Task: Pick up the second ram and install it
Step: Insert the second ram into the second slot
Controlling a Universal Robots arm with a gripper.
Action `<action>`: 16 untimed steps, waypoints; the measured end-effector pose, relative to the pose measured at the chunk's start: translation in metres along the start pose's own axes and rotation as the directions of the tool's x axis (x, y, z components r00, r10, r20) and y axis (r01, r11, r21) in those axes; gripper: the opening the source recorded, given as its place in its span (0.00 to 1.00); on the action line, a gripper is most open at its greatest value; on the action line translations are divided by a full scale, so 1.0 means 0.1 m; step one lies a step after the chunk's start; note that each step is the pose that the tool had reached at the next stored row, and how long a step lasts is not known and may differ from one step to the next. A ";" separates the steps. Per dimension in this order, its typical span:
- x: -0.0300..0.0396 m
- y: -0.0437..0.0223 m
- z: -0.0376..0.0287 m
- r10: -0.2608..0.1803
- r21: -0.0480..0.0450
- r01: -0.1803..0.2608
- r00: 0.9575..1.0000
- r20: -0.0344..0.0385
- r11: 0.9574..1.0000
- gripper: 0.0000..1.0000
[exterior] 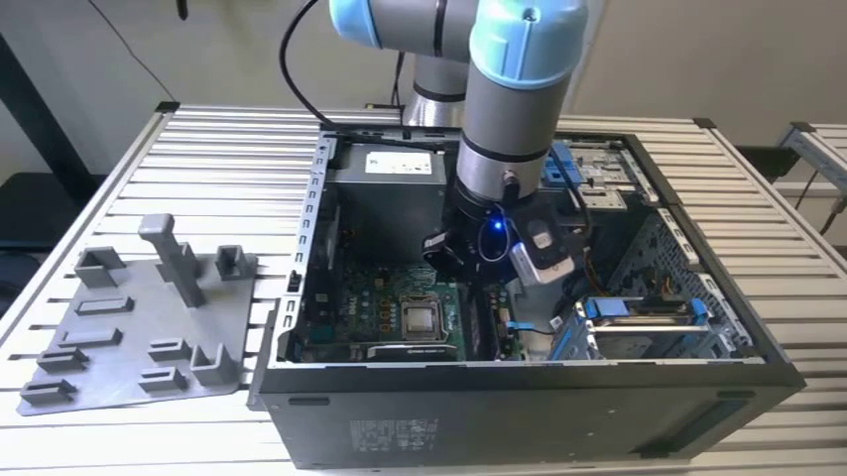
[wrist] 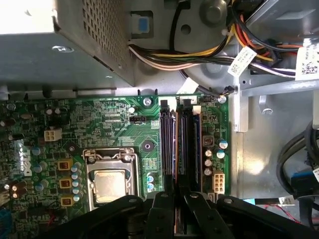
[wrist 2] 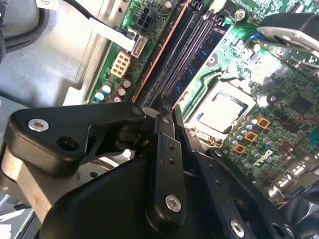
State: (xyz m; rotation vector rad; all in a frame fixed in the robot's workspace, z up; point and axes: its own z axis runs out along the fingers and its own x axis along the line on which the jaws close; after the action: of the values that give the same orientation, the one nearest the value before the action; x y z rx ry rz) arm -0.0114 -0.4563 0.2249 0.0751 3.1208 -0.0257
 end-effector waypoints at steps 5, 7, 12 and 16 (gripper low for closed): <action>-0.001 -0.012 0.007 -0.018 0.000 0.018 1.000 0.000 1.000 0.14; -0.001 -0.013 0.007 -0.018 0.001 0.018 1.000 0.000 1.000 0.14; -0.003 -0.019 0.010 -0.018 0.001 0.018 1.000 0.000 1.000 0.14; -0.007 -0.023 0.015 -0.018 0.001 0.018 1.000 0.000 1.000 0.14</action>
State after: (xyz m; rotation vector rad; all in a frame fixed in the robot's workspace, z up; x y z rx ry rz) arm -0.0108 -0.4587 0.2234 0.0467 3.1214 -0.0278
